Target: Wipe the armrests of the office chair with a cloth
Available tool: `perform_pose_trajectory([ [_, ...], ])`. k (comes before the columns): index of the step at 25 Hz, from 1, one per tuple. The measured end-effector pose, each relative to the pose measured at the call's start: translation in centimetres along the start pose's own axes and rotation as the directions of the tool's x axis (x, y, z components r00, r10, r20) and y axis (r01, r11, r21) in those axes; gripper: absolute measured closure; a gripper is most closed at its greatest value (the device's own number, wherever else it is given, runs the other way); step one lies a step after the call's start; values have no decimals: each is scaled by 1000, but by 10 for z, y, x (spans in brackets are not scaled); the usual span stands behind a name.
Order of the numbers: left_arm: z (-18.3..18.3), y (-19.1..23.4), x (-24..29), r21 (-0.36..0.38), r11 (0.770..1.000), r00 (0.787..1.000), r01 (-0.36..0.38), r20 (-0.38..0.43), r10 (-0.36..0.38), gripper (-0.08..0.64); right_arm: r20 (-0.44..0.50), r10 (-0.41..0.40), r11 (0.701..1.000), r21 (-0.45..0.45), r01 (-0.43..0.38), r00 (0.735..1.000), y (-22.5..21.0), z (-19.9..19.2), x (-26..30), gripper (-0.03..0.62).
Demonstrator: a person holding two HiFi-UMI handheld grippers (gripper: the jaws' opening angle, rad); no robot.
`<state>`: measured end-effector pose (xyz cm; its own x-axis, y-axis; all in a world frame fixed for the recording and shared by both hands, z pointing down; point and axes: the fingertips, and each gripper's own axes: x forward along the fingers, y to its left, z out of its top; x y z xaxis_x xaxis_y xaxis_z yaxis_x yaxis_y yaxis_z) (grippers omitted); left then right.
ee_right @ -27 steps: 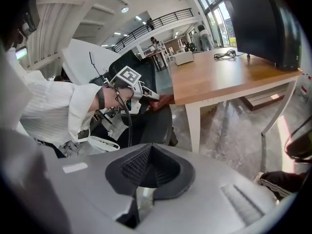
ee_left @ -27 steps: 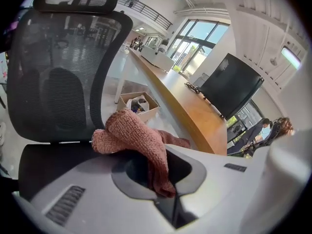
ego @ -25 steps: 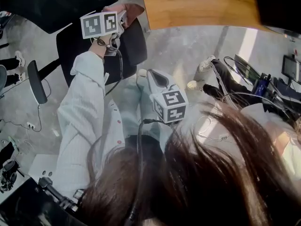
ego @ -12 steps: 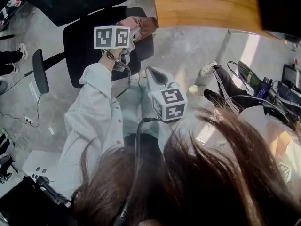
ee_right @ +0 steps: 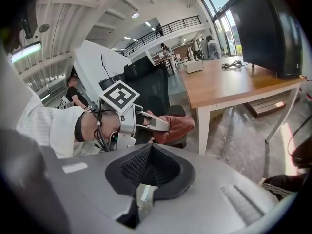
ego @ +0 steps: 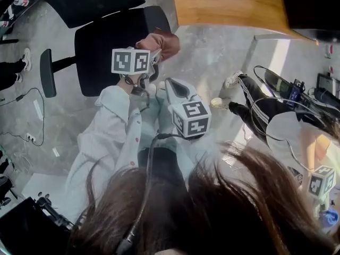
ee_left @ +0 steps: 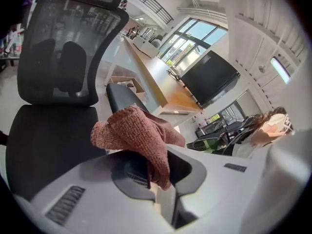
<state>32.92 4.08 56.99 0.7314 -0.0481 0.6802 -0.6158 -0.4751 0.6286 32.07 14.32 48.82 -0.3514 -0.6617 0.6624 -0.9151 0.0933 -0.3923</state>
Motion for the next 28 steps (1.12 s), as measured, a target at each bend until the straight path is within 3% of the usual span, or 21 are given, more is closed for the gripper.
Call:
perform_pose_trajectory([
  [9,1,5,8,-8,1000,1000,19,6,-19,518,-27,4,1000,6,-4,1000,-2,-4,9,591],
  [15,36,35,24,28,1000,1000,-4,1,4,518,-77,24,999,26,-22,997,-9,-6,38,591],
  [22,82,43,27,44,999,998,-28,60,25,518,-79,26,999,36,-23,997,-20,5,41,591],
  [28,131,74,39,65,996,994,-64,96,58,518,-95,0,998,68,6,995,-34,12,55,591],
])
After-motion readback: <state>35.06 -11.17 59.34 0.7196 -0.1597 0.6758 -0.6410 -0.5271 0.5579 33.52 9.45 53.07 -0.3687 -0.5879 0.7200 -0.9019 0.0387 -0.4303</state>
